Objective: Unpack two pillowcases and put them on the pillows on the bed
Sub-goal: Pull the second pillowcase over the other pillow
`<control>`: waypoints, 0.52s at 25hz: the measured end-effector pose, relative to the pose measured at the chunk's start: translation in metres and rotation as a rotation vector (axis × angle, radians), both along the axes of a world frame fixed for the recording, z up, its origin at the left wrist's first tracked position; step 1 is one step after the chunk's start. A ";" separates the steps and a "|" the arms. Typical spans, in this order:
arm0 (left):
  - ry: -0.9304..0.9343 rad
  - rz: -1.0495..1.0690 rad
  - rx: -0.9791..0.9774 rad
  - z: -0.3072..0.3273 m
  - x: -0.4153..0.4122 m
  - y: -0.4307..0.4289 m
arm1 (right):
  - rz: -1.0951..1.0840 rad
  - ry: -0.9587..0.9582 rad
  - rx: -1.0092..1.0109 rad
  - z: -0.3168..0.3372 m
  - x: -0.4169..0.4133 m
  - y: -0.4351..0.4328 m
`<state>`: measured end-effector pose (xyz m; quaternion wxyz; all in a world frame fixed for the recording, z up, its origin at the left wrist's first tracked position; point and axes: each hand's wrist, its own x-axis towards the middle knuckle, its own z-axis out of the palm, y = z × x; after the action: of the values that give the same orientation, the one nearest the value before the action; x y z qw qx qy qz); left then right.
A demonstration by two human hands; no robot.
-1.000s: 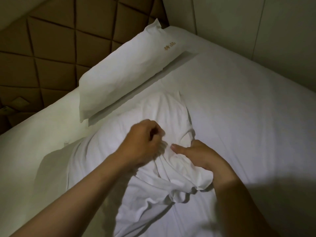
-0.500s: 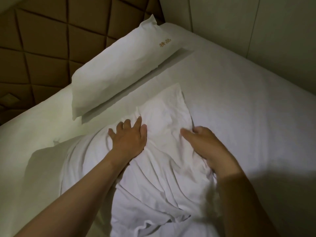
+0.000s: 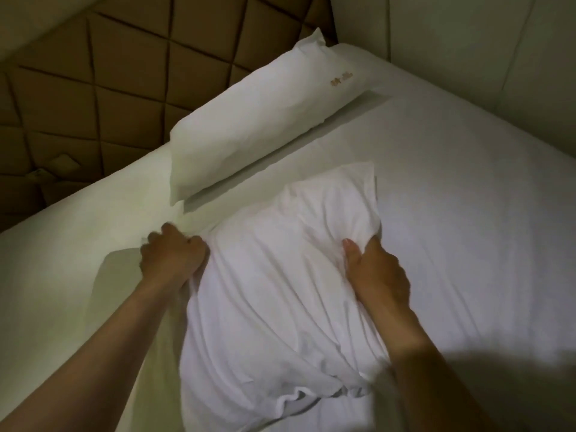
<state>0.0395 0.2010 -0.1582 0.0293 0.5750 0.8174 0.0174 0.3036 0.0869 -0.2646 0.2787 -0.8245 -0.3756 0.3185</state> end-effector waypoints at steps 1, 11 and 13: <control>0.006 0.111 -0.079 0.003 -0.015 -0.005 | -0.009 -0.018 -0.014 0.001 0.001 0.000; -0.438 0.081 -0.060 -0.006 -0.003 -0.032 | 0.013 -0.055 -0.094 0.005 -0.002 -0.004; -0.403 0.064 -0.028 -0.010 -0.006 -0.038 | 0.043 -0.144 -0.137 0.010 -0.004 0.001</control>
<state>0.0332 0.1631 -0.1684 0.1997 0.5332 0.8131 0.1217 0.2998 0.0878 -0.2543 0.1871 -0.8542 -0.3894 0.2893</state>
